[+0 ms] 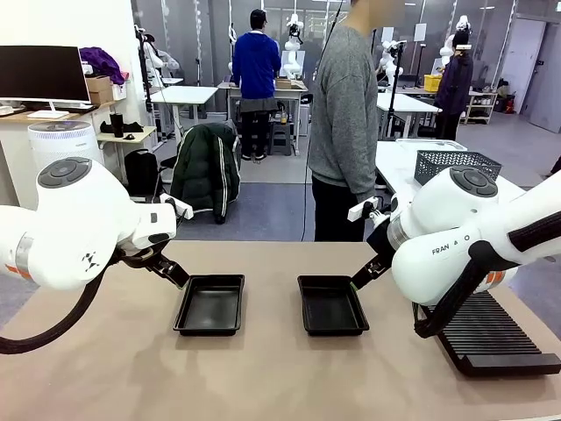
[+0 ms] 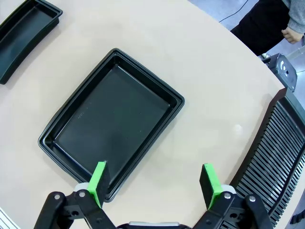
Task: Inspect and transfer BCBs to ESD trays.
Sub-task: Pick up the Blank PCB from the PCB Rack and place it in the left ESD tray.
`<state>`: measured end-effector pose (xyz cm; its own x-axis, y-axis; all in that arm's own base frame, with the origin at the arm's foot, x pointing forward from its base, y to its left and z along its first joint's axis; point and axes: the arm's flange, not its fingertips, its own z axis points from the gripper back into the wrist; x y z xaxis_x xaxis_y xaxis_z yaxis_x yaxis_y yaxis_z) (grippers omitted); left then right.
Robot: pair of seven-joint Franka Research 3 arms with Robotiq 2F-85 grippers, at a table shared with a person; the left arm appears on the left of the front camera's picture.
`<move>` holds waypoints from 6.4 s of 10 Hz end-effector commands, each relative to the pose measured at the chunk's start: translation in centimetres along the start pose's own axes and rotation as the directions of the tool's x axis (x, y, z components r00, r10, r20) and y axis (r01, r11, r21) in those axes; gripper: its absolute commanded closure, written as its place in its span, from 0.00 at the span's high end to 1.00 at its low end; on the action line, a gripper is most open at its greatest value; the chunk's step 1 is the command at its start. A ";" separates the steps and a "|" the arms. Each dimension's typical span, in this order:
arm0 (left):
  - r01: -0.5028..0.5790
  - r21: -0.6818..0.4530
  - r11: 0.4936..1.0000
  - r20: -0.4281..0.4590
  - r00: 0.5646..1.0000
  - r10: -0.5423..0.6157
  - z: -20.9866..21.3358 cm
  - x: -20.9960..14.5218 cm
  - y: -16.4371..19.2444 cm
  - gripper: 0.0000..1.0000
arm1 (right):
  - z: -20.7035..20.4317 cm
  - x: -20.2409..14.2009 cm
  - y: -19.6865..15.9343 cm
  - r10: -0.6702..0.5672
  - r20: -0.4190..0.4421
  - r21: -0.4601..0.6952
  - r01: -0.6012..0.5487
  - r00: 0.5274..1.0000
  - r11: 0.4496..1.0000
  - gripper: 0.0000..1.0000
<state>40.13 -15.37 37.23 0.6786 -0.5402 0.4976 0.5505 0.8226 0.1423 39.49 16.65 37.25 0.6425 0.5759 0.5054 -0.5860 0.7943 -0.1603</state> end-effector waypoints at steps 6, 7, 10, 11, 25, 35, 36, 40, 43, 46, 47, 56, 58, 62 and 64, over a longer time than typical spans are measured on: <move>-0.106 -0.343 0.934 0.037 0.991 0.126 6.4 0.2 2.7 1.00 | 5.7 -0.7 -2.2 -0.064 0.072 0.077 0.058 0.995 0.995 1.00; -0.136 -0.386 0.912 0.046 0.985 0.166 7.5 0.2 3.9 1.00 | 7.4 -0.9 -3.2 -0.083 0.090 0.116 0.072 0.992 0.991 1.00; -0.175 -0.560 0.810 0.088 0.960 0.267 11.1 -0.2 6.4 1.00 | 12.3 -1.7 -5.8 -0.188 0.143 0.372 0.123 0.972 0.920 1.00; -0.187 -0.622 0.761 0.089 0.948 0.306 11.9 -0.3 8.0 1.00 | 13.4 -2.0 -6.9 -0.237 0.151 0.455 0.146 0.960 0.879 1.00; -0.142 -0.956 0.256 0.045 0.794 0.607 13.4 -9.8 19.2 1.00 | 13.1 -14.3 -26.4 -0.571 -0.255 0.892 0.418 0.781 0.172 1.00; -0.151 -0.958 0.242 0.032 0.787 0.616 12.8 -11.7 19.5 1.00 | 14.0 -15.9 -28.8 -0.625 -0.251 0.938 0.346 0.740 0.033 1.00; -0.151 -0.958 0.242 0.032 0.787 0.616 12.8 -11.7 19.5 1.00 | 14.0 -15.9 -28.8 -0.625 -0.251 0.938 0.346 0.740 0.033 1.00; -0.151 -0.958 0.242 0.032 0.787 0.616 12.8 -11.7 19.5 1.00 | 14.0 -15.9 -28.8 -0.625 -0.251 0.938 0.346 0.740 0.033 1.00; -0.151 -0.958 0.242 0.032 0.787 0.616 12.8 -11.7 19.5 1.00 | 14.0 -15.9 -28.8 -0.625 -0.251 0.938 0.346 0.740 0.033 1.00; -0.151 -0.958 0.242 0.032 0.787 0.616 12.8 -11.7 19.5 1.00 | 14.0 -15.9 -28.8 -0.625 -0.251 0.938 0.346 0.740 0.033 1.00; -0.151 -0.958 0.242 0.032 0.787 0.616 12.8 -11.7 19.5 1.00 | 14.0 -15.9 -28.8 -0.625 -0.251 0.938 0.346 0.740 0.033 1.00; -0.151 -0.958 0.242 0.032 0.787 0.616 12.8 -11.7 19.5 1.00 | 14.0 -15.9 -28.8 -0.625 -0.251 0.938 0.346 0.740 0.033 1.00; -0.151 -0.958 0.242 0.032 0.787 0.616 12.8 -11.7 19.5 1.00 | 14.0 -15.9 -28.8 -0.625 -0.251 0.938 0.346 0.740 0.033 1.00; -0.151 -0.958 0.242 0.032 0.787 0.616 12.8 -11.7 19.5 1.00 | 14.0 -15.9 -28.8 -0.625 -0.251 0.938 0.346 0.740 0.033 1.00; -0.151 -0.958 0.242 0.032 0.787 0.616 12.8 -11.7 19.5 1.00 | 14.0 -15.9 -28.8 -0.625 -0.251 0.938 0.346 0.740 0.033 1.00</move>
<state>36.71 9.23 45.14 0.8538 0.0816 0.5142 0.5046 0.1132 -0.8559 39.32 -18.10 45.62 0.9638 -0.0237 0.2654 -0.2646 0.0318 0.9638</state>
